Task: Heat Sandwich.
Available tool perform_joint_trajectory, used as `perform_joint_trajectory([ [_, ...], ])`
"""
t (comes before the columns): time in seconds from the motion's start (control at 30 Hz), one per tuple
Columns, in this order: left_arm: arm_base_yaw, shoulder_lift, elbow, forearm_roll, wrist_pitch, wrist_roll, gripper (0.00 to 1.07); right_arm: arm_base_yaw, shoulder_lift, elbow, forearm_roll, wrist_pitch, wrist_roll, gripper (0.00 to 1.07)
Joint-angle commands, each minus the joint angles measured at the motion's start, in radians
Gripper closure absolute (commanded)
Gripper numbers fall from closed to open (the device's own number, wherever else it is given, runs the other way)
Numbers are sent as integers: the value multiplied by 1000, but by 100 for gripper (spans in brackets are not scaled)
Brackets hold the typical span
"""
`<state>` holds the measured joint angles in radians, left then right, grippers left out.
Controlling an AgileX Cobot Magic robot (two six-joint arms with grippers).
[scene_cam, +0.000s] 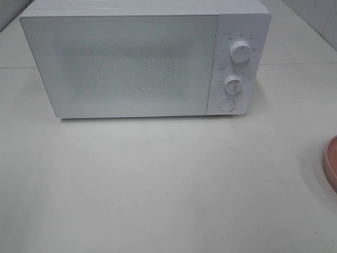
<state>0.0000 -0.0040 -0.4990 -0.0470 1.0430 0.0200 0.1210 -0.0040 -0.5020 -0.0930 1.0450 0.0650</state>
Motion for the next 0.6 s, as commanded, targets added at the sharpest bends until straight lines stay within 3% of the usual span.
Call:
perform_joint_trajectory([
  [0.03, -1, -27, 3, -1, -8, 0, 9, -6, -27, -3, 2, -4, -11, 31],
  [0.6, -1, -27, 3, -1, -8, 0, 9, -6, -26, -3, 2, -4, -10, 31],
])
